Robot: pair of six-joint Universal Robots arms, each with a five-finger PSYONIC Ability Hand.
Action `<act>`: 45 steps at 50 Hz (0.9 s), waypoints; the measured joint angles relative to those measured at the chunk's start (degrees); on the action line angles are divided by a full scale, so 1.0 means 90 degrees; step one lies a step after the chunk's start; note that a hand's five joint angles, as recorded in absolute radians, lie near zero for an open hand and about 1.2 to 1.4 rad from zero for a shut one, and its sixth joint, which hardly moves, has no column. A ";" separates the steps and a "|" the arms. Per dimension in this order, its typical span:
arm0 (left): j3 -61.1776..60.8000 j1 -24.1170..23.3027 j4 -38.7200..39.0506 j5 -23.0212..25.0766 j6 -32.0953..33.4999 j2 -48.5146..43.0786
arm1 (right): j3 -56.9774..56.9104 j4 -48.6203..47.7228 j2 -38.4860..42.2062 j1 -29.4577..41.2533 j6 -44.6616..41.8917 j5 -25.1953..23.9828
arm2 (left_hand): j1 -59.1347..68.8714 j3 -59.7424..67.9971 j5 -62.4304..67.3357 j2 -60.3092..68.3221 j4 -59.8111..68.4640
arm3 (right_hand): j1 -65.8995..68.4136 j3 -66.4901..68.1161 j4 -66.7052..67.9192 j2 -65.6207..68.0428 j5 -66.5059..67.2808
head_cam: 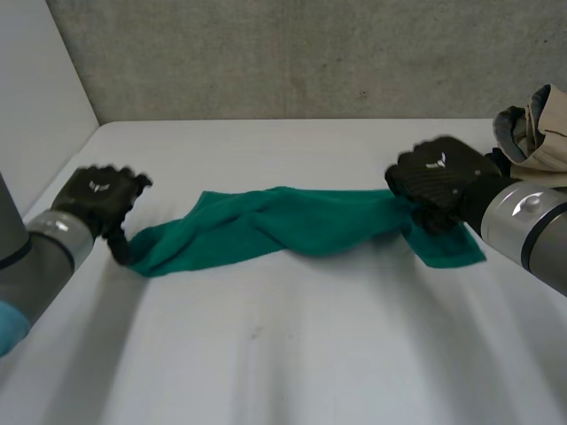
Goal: Fold the laundry.
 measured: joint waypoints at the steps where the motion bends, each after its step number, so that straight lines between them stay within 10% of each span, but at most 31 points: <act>1: 0.0058 -0.0031 0.0006 0.0010 0.0008 -0.0016 | -0.0004 -0.0016 -0.0070 0.0038 -0.0063 -0.0033 | 0.0000 0.0000 0.0000 0.0000 0.0000 | 0.0000 0.0000 0.0002 0.0000 0.0001; 21: 0.4110 -0.2105 -0.0649 0.0981 -0.0218 -0.3674 | -0.0821 -0.0299 -0.1377 0.0541 0.1014 -0.1465 | 0.0055 0.0032 0.0026 0.0032 0.0037 | 0.0000 0.0001 0.0018 0.0000 0.0000; 26: 0.4414 -0.2313 -0.1092 0.1241 -0.0054 -0.4036 | -0.1147 -0.0336 -0.1195 0.0248 0.1332 -0.1390 | 0.5323 0.4428 0.4318 0.4524 0.4547 | 0.0000 0.0001 0.0018 0.0000 0.0000; 45: 0.3833 -0.1698 0.1332 -0.1260 -0.1231 -0.1357 | -0.3287 -0.0737 0.1091 -0.0065 0.1335 0.0801 | 0.6245 0.6180 0.5804 0.6276 0.6320 | 0.0000 0.0015 0.0019 0.0000 0.0001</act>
